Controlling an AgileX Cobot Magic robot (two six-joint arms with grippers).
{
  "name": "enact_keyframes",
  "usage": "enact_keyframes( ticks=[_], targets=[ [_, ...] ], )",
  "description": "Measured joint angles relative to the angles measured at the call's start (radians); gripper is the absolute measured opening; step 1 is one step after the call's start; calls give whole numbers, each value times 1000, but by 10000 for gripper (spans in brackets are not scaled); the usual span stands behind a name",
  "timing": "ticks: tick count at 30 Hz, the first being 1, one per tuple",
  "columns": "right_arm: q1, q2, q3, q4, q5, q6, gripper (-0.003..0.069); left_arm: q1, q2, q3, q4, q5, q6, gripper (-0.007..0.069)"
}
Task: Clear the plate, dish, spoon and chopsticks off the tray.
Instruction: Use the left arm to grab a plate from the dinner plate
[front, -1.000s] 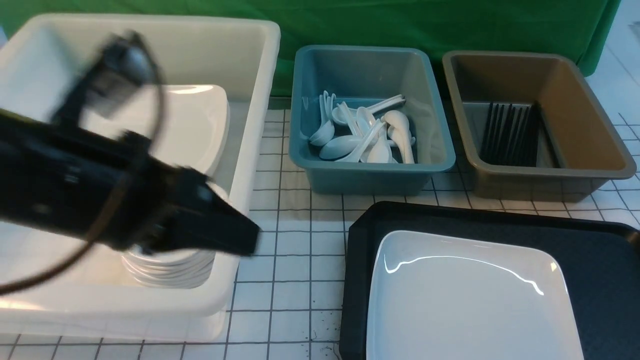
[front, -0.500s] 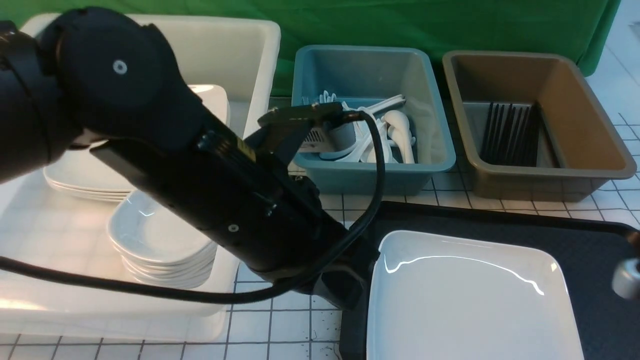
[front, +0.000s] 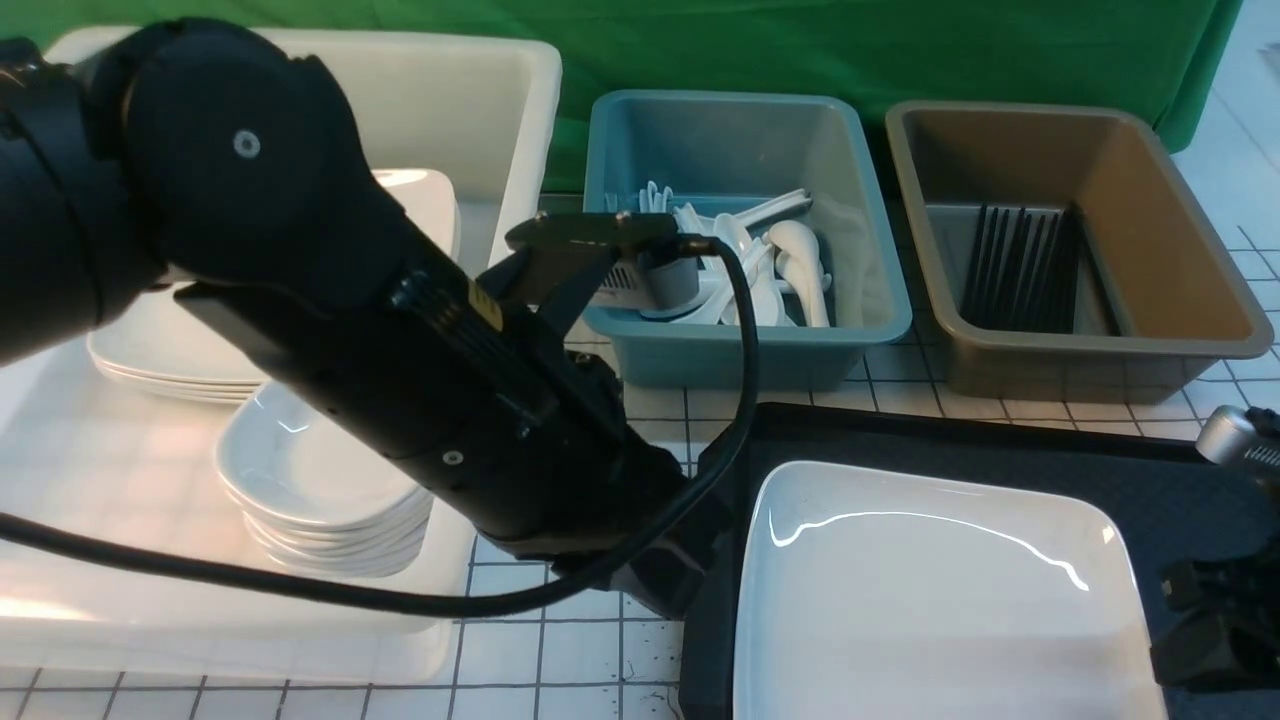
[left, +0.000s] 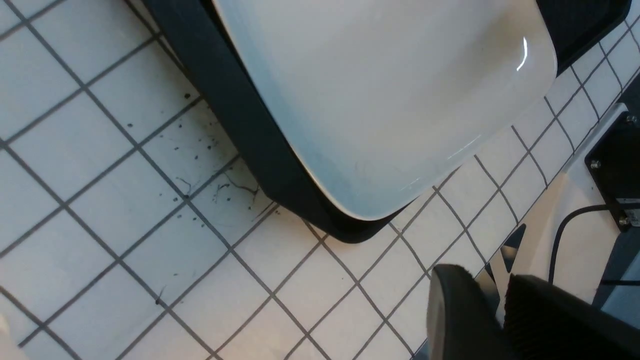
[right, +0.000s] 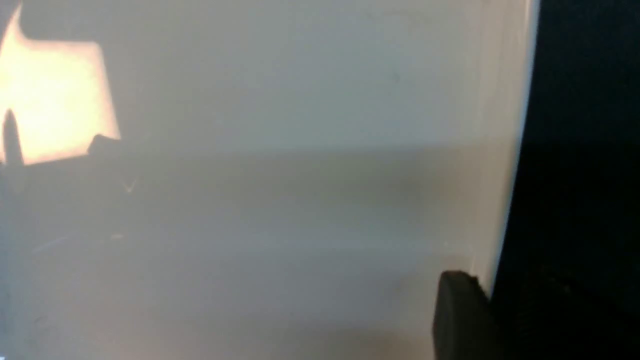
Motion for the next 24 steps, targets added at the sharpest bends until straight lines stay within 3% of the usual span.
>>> enact_keyframes(
  ticks=[3, 8, 10, 12, 13, 15, 24],
  targets=[
    [0, 51, 0, 1, -26, 0, 435, 0, 0, 0, 0, -14, 0, 174],
    [0, 109, 0, 16, -38, 0, 467, 0, 0, 0, 0, -38, 0, 185],
    [0, 131, -7, 41, -34, -1, 437, 0, 0, 0, 0, -53, 0, 187],
    [0, 147, -11, 62, -28, -1, 339, 0, 0, 0, 0, -65, 0, 189],
    [0, 146, -11, 62, -28, -3, 339, 0, 0, 0, 0, -65, 0, 189],
    [0, 155, -15, 74, -10, -34, 150, 0, 0, 0, 0, -67, 0, 196],
    [-40, 164, -100, -76, 101, 9, 137, 0, 7, 0, 8, -98, -46, 254]
  ],
)
